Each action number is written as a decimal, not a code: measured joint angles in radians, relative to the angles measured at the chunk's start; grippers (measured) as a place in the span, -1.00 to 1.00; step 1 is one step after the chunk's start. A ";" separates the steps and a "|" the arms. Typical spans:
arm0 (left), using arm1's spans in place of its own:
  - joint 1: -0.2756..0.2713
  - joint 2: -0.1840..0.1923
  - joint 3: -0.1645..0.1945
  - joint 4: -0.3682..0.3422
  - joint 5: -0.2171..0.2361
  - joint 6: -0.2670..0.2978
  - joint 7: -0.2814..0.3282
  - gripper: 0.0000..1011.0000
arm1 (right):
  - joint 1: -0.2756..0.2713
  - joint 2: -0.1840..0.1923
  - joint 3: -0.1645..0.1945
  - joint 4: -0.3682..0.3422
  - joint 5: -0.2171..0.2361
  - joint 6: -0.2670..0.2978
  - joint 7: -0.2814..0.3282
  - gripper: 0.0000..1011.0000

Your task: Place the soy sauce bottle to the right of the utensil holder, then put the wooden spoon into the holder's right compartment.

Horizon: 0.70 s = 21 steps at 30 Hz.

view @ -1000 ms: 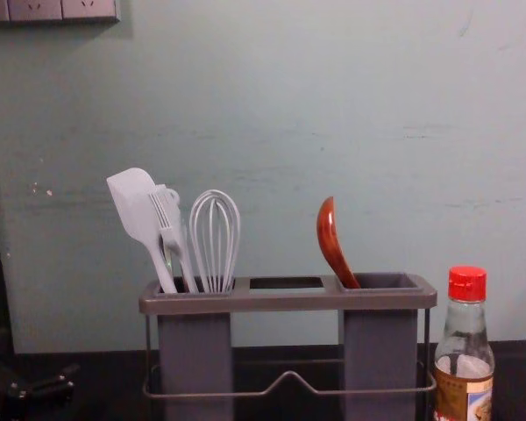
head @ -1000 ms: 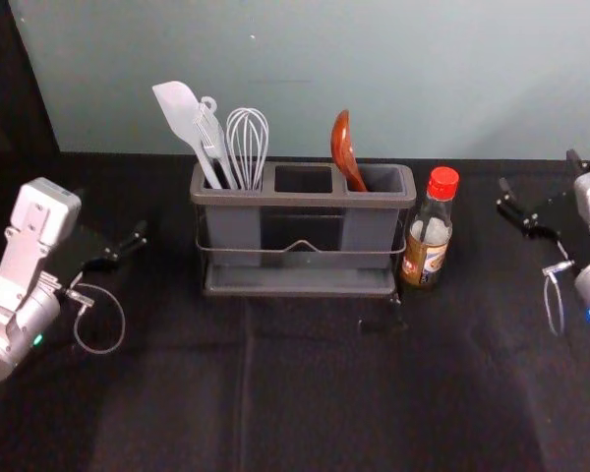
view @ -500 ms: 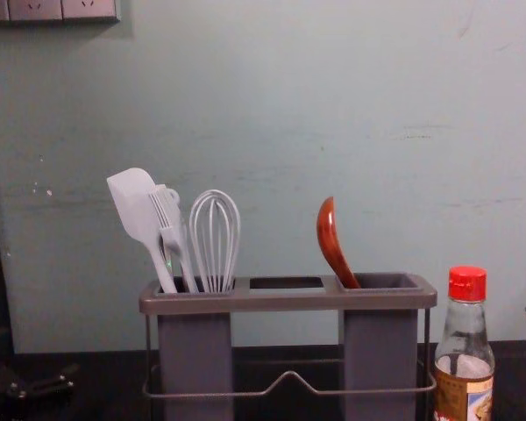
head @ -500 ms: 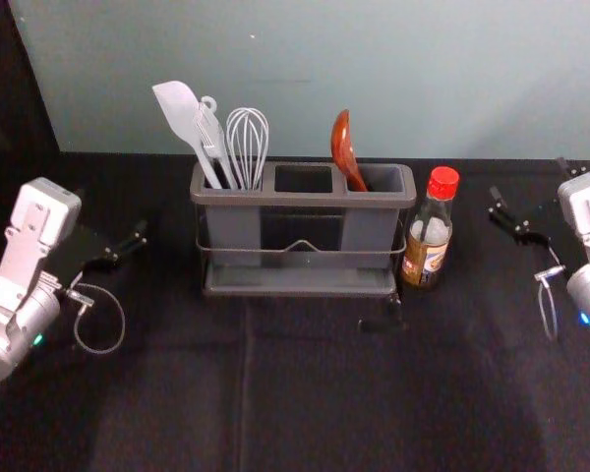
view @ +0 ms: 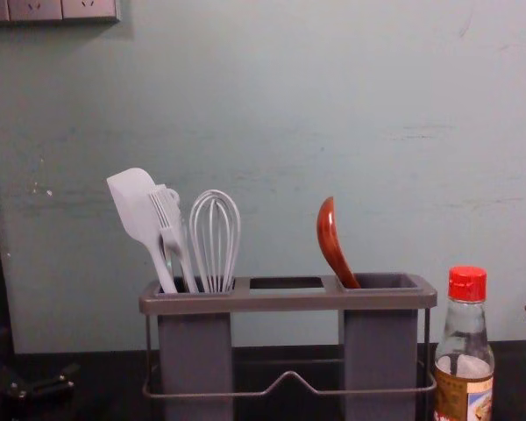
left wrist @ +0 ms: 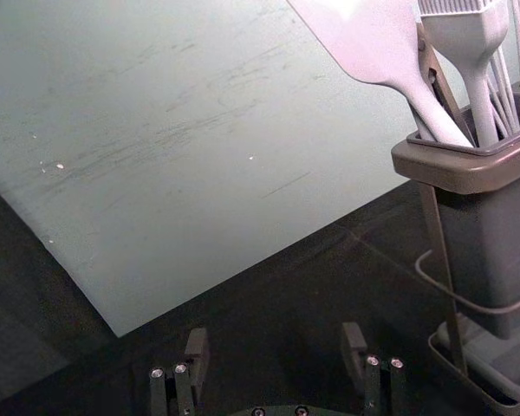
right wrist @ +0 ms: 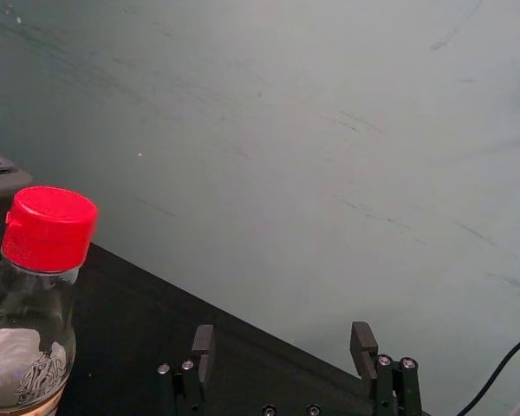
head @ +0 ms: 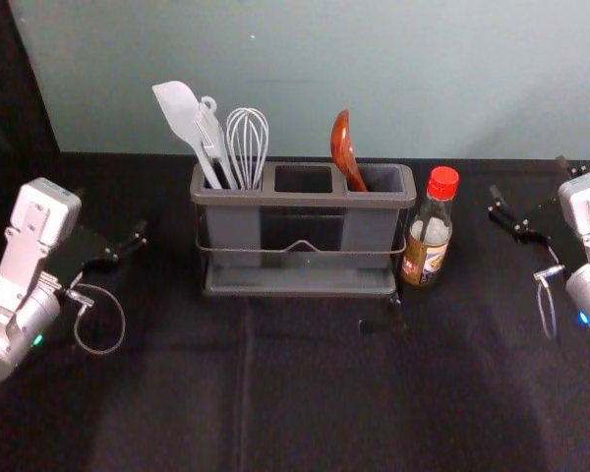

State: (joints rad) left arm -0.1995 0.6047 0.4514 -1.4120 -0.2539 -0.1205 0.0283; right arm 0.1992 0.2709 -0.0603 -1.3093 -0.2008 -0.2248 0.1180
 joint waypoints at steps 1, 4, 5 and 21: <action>0.000 0.000 0.000 0.000 0.000 0.000 0.000 0.99 | 0.000 0.000 0.000 0.000 0.000 0.000 0.000 0.99; 0.000 0.000 0.000 0.000 0.000 0.000 0.000 0.99 | 0.000 0.000 0.000 0.000 0.000 0.001 0.001 0.99; 0.000 0.000 0.000 0.000 0.000 0.000 0.000 0.99 | 0.000 0.000 0.000 0.000 0.000 0.001 0.001 0.99; 0.000 0.000 0.000 0.000 0.000 0.000 0.000 0.99 | 0.000 0.000 0.001 -0.002 0.001 0.004 0.002 0.99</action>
State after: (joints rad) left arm -0.1995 0.6047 0.4514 -1.4120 -0.2539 -0.1205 0.0283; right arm 0.1992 0.2710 -0.0597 -1.3109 -0.2003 -0.2212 0.1204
